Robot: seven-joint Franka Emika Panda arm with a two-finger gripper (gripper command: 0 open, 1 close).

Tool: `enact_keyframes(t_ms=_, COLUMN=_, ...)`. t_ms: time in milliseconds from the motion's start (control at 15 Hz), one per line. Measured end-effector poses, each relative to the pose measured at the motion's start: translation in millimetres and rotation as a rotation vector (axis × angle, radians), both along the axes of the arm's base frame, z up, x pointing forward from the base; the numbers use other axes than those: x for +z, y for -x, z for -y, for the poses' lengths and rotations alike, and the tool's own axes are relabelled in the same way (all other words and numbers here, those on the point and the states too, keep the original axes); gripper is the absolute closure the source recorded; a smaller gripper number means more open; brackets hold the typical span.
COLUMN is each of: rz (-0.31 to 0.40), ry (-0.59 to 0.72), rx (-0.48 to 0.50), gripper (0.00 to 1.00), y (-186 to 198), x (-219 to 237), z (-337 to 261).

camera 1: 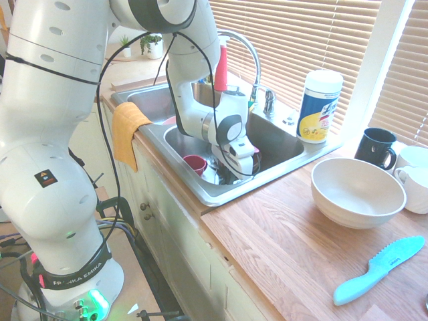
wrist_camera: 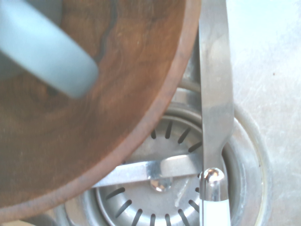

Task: Put the knife into the sink

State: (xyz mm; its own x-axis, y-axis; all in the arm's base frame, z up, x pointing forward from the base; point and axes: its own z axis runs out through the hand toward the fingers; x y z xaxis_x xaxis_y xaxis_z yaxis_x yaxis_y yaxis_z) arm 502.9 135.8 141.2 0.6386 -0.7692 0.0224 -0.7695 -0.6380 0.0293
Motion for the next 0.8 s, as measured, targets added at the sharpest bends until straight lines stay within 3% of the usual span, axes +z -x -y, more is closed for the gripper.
enact_keyframes(t_ms=800, rz=0.012, ry=-0.002, rx=-0.017, gripper=0.00, y=-4.3, x=6.7, z=8.1)
